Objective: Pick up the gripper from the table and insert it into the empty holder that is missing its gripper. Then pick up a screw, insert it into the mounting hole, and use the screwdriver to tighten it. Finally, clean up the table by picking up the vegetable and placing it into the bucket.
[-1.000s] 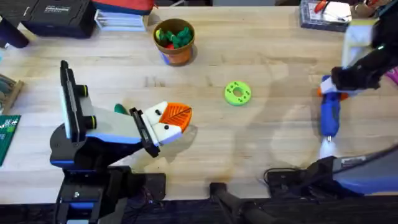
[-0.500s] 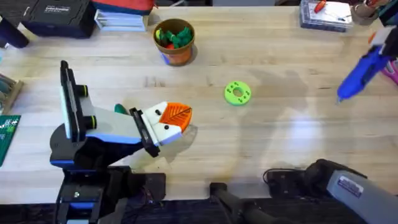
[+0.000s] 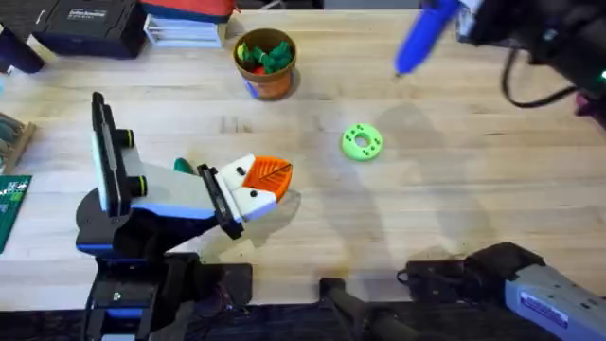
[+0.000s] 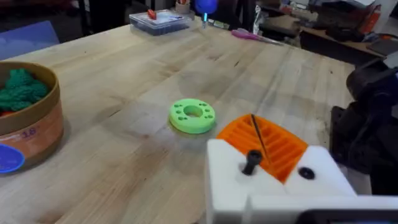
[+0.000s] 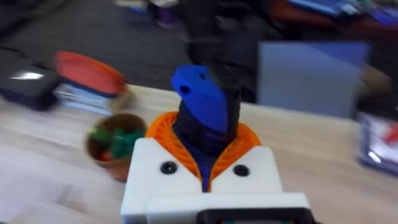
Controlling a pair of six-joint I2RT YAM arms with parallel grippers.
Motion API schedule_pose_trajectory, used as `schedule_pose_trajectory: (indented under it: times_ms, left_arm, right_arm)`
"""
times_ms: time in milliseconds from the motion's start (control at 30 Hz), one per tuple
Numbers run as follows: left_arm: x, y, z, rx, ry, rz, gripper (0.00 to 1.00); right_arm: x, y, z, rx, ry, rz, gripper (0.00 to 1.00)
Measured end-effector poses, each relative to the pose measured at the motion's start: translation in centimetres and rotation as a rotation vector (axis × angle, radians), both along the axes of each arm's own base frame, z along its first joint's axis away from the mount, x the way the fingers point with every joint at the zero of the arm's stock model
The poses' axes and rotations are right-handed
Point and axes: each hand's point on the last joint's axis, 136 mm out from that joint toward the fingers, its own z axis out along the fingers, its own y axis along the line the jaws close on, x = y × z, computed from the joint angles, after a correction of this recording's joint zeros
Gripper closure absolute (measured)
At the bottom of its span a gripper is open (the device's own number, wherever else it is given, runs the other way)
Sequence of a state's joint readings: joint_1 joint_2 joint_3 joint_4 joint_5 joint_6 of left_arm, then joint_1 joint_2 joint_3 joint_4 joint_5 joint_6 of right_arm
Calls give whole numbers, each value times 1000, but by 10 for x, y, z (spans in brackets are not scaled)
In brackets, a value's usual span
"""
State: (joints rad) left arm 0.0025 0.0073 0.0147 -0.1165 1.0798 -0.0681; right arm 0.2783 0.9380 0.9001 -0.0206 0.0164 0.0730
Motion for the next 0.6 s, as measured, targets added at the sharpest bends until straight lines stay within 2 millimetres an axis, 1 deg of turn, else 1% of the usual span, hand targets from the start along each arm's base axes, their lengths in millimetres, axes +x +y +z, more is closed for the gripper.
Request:
schedule_pose_trajectory:
  times_ms: [100,267,433,500,600]
  left_arm:
    - [0,0,0,0,0,0,996]
    - [0,0,0,0,0,0,996]
    - [0,0,0,0,0,0,996]
    - [0,0,0,0,0,0,996]
    - [0,0,0,0,0,0,996]
  right_arm:
    - [-9,46,18,31,-76,133,974]
    - [-30,114,35,80,-155,325,974]
    - [-59,165,47,125,-213,511,974]
    - [-73,181,49,137,-224,591,974]
    - [-91,197,50,146,-223,689,974]
